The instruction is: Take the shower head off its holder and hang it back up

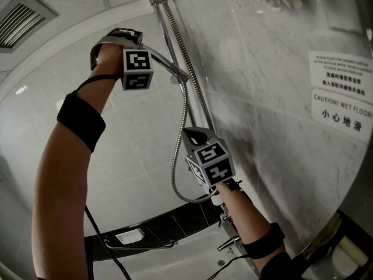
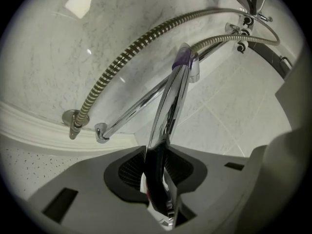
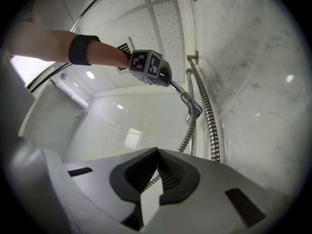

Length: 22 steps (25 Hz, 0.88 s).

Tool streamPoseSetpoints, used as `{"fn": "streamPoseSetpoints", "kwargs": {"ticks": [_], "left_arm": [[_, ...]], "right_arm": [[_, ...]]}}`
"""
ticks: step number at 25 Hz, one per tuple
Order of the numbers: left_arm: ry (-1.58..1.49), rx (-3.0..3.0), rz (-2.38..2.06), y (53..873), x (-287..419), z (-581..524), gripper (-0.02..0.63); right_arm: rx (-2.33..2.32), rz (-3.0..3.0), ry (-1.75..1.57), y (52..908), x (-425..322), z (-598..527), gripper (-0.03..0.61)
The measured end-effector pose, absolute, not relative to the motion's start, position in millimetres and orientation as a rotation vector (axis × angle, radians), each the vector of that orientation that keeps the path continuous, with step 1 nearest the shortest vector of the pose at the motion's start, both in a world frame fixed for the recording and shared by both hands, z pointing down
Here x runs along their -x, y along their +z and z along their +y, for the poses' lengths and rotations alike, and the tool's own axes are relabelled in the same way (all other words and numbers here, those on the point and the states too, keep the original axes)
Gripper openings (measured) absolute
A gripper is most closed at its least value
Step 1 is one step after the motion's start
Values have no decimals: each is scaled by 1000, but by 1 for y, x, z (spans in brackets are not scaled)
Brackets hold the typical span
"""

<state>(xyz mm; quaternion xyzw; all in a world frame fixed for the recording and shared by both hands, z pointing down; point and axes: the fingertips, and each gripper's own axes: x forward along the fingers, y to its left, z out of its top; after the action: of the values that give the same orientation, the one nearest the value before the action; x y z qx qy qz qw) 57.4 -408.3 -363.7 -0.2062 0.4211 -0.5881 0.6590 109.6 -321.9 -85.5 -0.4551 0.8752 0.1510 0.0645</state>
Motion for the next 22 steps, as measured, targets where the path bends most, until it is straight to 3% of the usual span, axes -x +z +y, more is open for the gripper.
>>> {"fn": "streamPoseSetpoints", "kwargs": {"ticks": [6, 15, 18, 21, 22], "left_arm": [[-1313, 499, 960, -358, -53, -405, 189], [-1266, 549, 946, -343, -49, -354, 190], [-1230, 593, 960, -334, -33, -336, 151], [-1172, 679, 1006, -320, -6, -314, 10], [-1160, 710, 1029, -315, 9, -312, 0]], "right_arm": [[1388, 2656, 455, -79, -110, -319, 0], [1396, 2667, 433, -70, -104, -313, 0], [1399, 2667, 438, -67, -104, -309, 0], [1404, 2670, 436, -59, -103, -302, 0], [1409, 2672, 435, -56, -102, -299, 0]]}}
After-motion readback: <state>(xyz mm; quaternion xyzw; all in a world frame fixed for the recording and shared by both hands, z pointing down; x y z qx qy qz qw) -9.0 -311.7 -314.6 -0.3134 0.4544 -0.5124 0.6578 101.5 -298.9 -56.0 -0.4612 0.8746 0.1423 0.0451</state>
